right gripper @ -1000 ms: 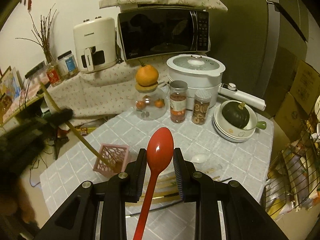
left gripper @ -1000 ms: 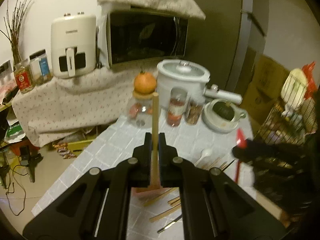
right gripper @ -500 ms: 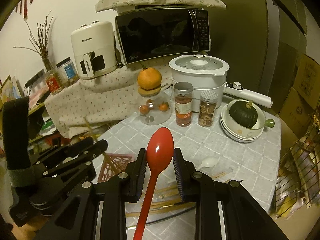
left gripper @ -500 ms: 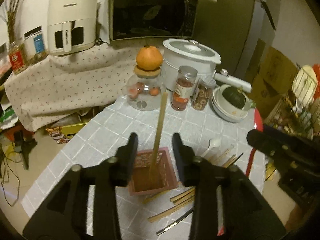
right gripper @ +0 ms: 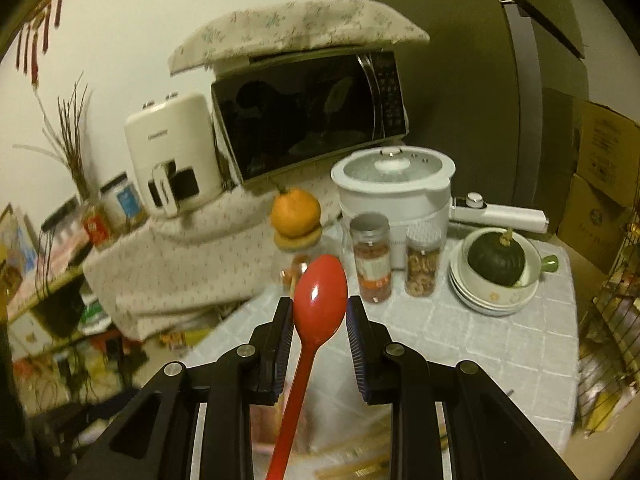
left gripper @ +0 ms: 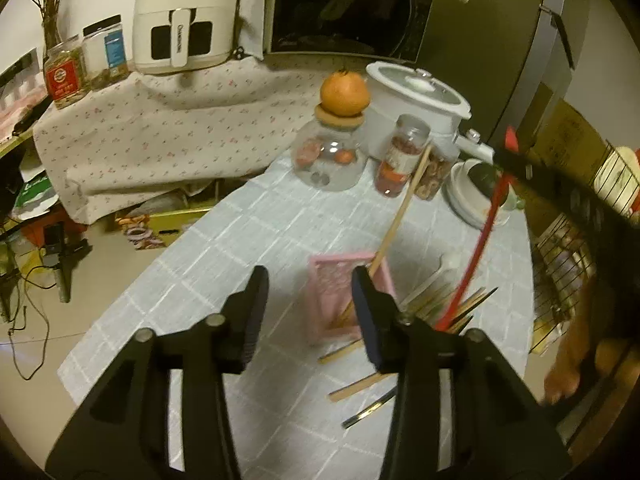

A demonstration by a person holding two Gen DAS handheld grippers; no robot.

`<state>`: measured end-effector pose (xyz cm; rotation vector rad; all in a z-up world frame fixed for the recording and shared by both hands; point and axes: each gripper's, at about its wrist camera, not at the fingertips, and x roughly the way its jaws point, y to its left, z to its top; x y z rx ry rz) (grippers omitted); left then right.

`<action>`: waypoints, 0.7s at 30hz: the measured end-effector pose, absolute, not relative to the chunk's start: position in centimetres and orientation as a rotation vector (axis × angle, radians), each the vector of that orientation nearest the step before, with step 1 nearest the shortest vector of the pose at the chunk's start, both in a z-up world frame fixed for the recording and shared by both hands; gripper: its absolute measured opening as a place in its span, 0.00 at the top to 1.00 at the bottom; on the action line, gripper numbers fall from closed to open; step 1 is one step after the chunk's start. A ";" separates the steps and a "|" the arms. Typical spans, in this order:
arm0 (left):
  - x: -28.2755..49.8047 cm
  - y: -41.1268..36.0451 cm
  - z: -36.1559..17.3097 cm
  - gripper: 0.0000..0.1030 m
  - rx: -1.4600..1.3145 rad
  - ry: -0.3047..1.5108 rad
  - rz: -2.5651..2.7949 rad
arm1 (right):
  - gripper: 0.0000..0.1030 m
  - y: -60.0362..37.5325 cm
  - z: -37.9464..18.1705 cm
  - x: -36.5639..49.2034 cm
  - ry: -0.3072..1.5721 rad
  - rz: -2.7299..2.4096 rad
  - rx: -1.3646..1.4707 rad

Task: Organize utensils
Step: 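Lower the red spoon into the pink holder with the right tool while the left tool releases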

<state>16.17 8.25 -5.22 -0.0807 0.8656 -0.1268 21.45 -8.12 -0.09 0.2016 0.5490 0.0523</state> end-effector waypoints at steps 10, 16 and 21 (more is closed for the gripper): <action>15.8 9.1 -7.2 0.51 -0.024 0.933 -0.079 | 0.74 -5.3 -2.1 22.7 0.418 -0.011 0.183; 15.7 8.6 -7.6 0.51 0.015 0.945 -0.074 | 0.73 -5.2 -3.5 23.0 0.461 -0.010 0.157; 15.5 8.2 -7.5 0.50 0.019 0.942 -0.082 | 0.72 -5.5 -3.7 22.7 0.510 0.032 0.164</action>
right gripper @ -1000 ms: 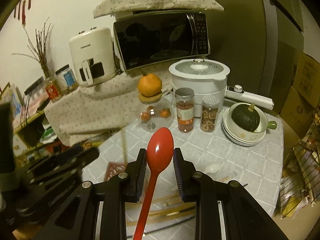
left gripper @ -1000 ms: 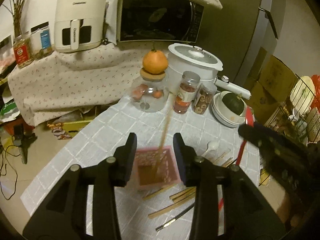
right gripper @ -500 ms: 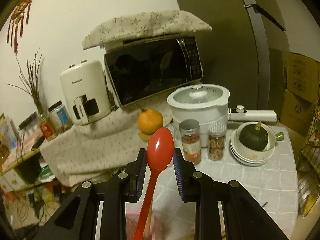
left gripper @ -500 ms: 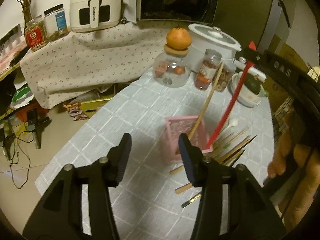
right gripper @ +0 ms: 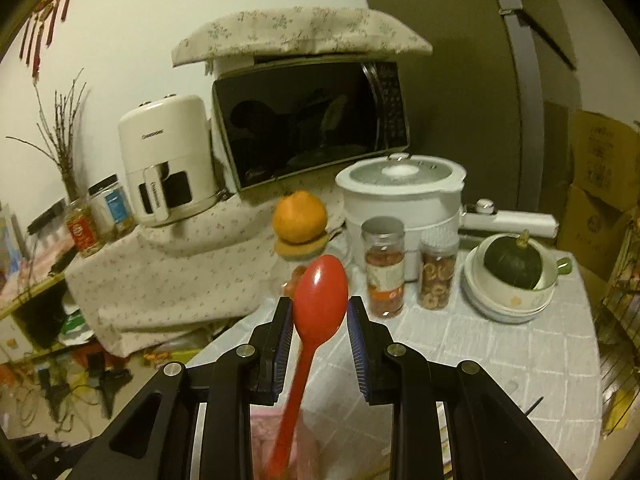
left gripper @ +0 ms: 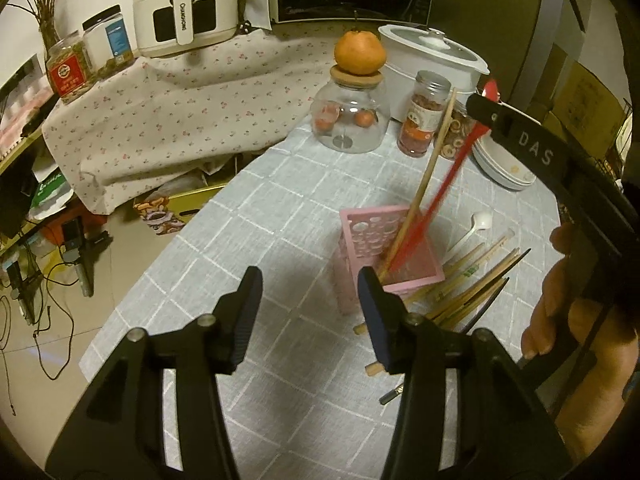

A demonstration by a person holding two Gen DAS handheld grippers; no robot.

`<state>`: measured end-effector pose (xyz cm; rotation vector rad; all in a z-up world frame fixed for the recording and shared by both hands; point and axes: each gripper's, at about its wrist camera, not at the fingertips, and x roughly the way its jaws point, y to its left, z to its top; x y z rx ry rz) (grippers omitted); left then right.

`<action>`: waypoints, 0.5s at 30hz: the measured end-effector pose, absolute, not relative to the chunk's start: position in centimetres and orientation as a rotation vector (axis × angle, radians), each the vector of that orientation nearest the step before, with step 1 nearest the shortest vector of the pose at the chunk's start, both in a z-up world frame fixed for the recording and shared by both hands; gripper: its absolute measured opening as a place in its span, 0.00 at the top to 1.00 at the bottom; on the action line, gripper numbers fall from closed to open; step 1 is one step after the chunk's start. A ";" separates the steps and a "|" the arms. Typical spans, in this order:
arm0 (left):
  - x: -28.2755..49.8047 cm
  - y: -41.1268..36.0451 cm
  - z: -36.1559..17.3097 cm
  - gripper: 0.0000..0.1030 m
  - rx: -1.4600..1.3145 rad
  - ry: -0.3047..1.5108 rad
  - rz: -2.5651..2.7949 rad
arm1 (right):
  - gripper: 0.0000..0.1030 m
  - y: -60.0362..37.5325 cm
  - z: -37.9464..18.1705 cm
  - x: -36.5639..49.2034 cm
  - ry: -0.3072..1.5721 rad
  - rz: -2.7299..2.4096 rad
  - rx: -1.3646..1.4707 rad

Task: Organize utensils
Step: 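Lower the red spoon into the pink holder with the right tool while the left tool releases, then move the right tool to the black chopstick and grasp it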

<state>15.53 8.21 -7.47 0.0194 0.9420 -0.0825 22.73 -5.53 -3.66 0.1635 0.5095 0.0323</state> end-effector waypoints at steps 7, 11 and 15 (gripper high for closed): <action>15.0 6.8 -7.2 0.38 0.038 0.936 -0.110 | 0.51 -8.1 -2.1 21.5 0.574 0.015 0.172; 14.6 5.7 -7.4 0.34 0.062 0.946 -0.131 | 0.45 -10.7 -2.0 20.9 0.655 -0.024 0.173; 14.2 4.9 -7.4 0.24 0.049 0.957 -0.156 | 0.38 -13.8 -2.8 20.0 0.714 -0.075 0.186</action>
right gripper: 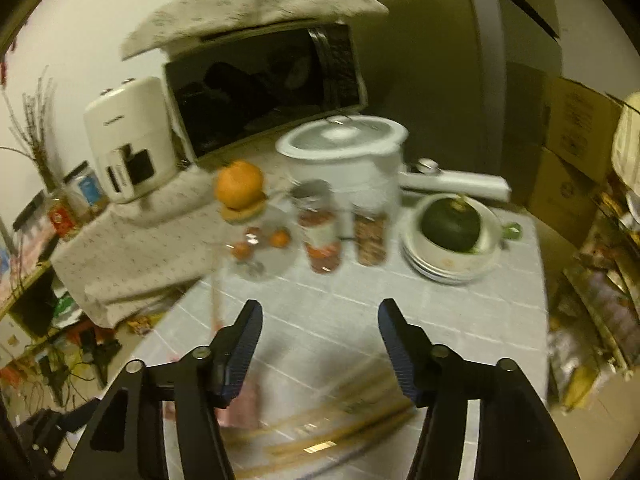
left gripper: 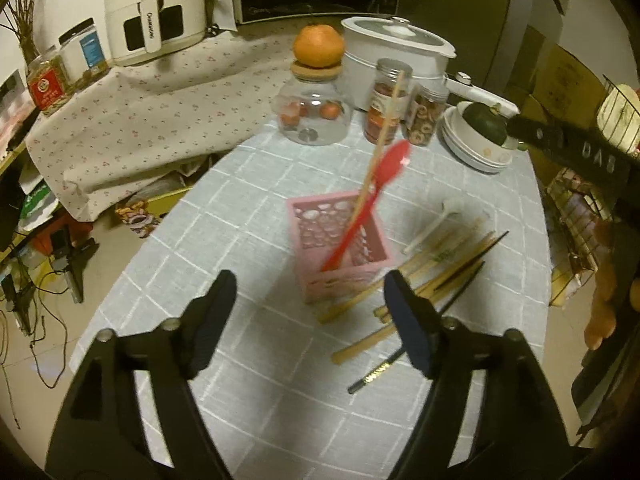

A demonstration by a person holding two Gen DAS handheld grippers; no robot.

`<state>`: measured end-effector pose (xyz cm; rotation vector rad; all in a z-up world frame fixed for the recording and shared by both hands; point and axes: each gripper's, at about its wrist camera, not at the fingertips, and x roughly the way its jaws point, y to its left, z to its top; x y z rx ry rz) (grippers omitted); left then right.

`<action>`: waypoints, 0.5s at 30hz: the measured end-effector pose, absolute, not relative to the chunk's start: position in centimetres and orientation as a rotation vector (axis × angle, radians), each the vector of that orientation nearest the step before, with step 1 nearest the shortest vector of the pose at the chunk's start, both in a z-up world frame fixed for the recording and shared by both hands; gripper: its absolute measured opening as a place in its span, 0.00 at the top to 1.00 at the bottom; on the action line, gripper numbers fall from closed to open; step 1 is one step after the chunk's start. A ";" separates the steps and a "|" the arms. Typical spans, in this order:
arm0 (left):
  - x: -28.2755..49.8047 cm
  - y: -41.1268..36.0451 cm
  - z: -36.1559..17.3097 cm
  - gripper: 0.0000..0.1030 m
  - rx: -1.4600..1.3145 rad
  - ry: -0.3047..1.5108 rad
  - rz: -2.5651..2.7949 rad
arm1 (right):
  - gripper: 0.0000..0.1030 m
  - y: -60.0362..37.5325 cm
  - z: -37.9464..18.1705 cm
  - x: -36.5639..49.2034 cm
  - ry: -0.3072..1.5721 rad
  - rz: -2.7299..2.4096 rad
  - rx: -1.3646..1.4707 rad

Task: Organize utensils
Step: 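Move the right tool to the black chopstick and grasp it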

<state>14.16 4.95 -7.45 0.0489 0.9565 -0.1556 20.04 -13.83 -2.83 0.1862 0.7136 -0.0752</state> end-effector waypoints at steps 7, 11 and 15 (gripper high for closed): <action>13.9 3.4 -8.7 0.22 0.082 1.009 -0.187 | 0.35 -17.7 -7.5 19.7 0.936 -0.107 0.210; 14.1 3.2 -9.5 0.22 0.094 1.042 -0.179 | 0.35 -18.6 -11.0 20.0 1.096 -0.117 0.220; 14.1 3.2 -9.9 0.22 0.092 1.061 -0.175 | 0.35 -18.6 -15.1 20.5 1.260 -0.123 0.211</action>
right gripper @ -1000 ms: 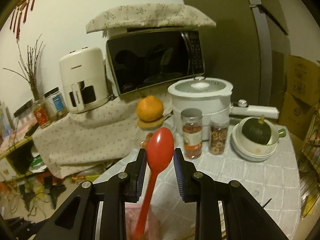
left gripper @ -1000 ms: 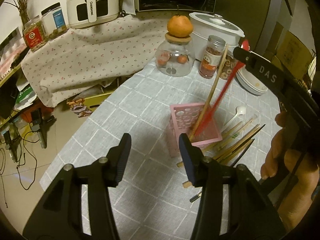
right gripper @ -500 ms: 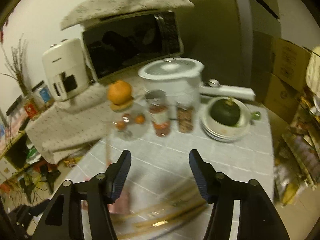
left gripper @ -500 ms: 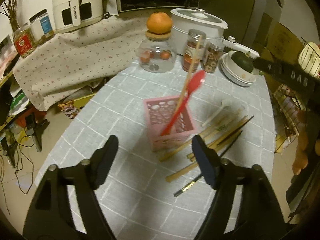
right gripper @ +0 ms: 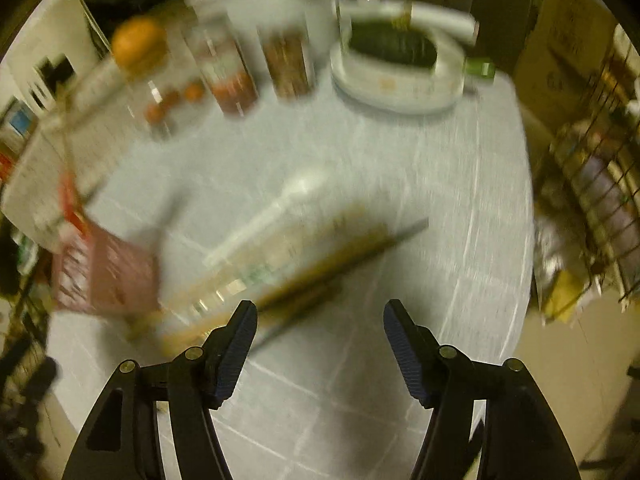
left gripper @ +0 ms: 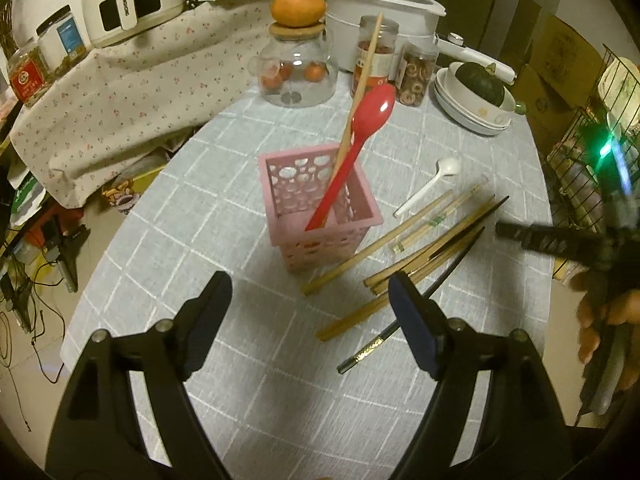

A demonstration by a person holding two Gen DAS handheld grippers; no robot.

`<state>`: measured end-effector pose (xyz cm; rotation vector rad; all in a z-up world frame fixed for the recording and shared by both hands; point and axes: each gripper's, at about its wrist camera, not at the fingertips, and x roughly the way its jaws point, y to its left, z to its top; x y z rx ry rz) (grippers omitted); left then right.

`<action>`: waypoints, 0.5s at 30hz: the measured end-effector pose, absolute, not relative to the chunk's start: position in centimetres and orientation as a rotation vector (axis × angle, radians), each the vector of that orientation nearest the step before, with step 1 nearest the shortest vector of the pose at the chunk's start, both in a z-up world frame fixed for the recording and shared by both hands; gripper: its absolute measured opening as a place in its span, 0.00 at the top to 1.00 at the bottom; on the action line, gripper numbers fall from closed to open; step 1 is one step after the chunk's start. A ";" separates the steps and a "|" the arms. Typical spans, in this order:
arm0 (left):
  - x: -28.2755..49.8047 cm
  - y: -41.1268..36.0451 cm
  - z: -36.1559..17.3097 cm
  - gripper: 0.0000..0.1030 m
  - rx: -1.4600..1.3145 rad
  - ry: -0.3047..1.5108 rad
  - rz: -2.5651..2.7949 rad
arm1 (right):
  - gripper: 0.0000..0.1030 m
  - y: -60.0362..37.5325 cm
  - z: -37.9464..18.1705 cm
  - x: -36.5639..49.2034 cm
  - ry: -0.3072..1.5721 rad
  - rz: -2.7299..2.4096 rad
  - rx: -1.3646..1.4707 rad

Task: Organize utensils
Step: 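Move the right tool to the black chopstick and grasp it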

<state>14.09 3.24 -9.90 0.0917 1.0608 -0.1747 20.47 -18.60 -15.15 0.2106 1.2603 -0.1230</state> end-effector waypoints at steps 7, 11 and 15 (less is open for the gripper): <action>14.1 3.0 -10.3 0.22 0.115 1.074 -0.185 | 0.36 -17.3 -18.6 21.1 1.357 -0.077 0.254; 14.1 3.1 -10.5 0.22 0.121 1.081 -0.187 | 0.38 -16.3 -19.4 21.7 1.380 -0.082 0.230; 14.2 3.4 -10.6 0.22 0.120 1.085 -0.188 | 0.42 -15.5 -20.4 22.1 1.420 -0.093 0.199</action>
